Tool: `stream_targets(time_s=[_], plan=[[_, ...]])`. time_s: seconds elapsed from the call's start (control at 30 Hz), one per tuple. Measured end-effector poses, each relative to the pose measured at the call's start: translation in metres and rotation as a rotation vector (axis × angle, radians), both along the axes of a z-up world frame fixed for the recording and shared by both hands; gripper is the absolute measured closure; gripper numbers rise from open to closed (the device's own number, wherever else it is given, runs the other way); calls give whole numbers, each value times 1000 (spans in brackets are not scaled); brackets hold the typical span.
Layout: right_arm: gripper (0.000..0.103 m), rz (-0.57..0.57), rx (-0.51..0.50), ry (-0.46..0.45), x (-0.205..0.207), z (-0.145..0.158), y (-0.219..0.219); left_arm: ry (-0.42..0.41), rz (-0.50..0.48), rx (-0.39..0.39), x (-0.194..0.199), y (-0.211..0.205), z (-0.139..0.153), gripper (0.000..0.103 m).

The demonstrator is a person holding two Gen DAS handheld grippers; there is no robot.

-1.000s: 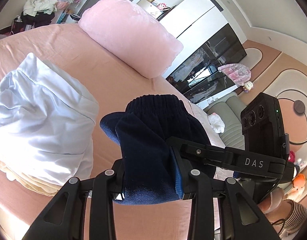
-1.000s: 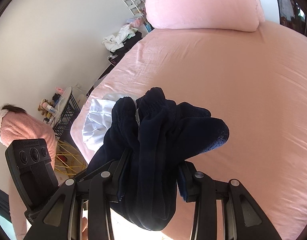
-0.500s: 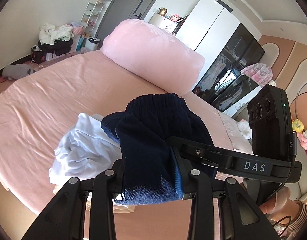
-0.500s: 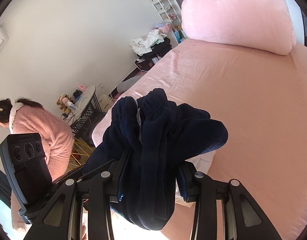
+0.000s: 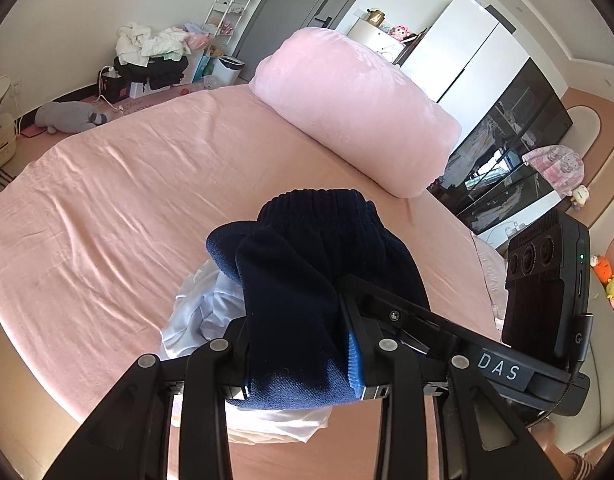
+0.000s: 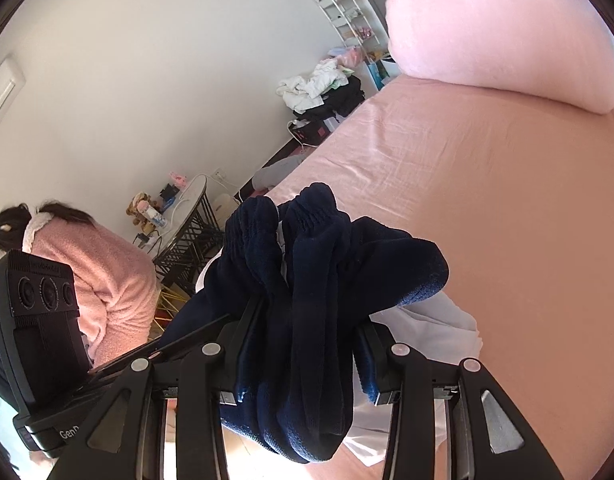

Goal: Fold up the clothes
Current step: 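Carry the shorts with both tools over the stack of white clothes, then lower the shorts onto the white clothes stack and open both tools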

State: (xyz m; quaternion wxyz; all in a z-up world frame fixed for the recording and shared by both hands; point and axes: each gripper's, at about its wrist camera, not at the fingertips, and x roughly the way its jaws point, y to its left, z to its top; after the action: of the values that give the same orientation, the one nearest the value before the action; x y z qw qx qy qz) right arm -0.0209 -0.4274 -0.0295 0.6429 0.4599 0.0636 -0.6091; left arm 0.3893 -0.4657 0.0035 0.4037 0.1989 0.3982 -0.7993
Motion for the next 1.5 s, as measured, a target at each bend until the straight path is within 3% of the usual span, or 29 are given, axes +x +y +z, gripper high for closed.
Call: stream_targets(time_s=[0.13, 0.37, 0.47, 0.57, 0.73, 0.83, 0.97, 1.13, 1.33, 1.5], plan=[[61, -10, 12, -1, -2, -9, -5, -28, -16, 23, 1, -5, -7, 73], [61, -9, 117, 17, -8, -42, -10, -164, -29, 51, -8, -9, -38, 72], [61, 14, 129, 64, -5, -55, -9, -147, -21, 68, -3, -9, -52, 69], [55, 21, 145, 90, -5, -63, -9, -128, -9, 88, 0, -12, -60, 68], [51, -6, 129, 70, -10, -67, -6, -129, 1, 91, 1, -12, -53, 66], [37, -19, 94, 128, -10, -57, -4, -122, 27, 97, 7, -9, -45, 59], [33, -20, 56, 143, -7, -44, -1, -138, 80, 23, 16, 1, -26, 42], [32, -29, 51, 168, -5, -32, -1, -169, 97, -22, 22, 10, -17, 39], [31, -58, 59, 157, -8, -29, 4, -69, 154, 38, 38, 12, -26, 39], [31, -32, 54, 188, -5, -23, 16, 36, 260, 24, 58, 27, -22, 39]])
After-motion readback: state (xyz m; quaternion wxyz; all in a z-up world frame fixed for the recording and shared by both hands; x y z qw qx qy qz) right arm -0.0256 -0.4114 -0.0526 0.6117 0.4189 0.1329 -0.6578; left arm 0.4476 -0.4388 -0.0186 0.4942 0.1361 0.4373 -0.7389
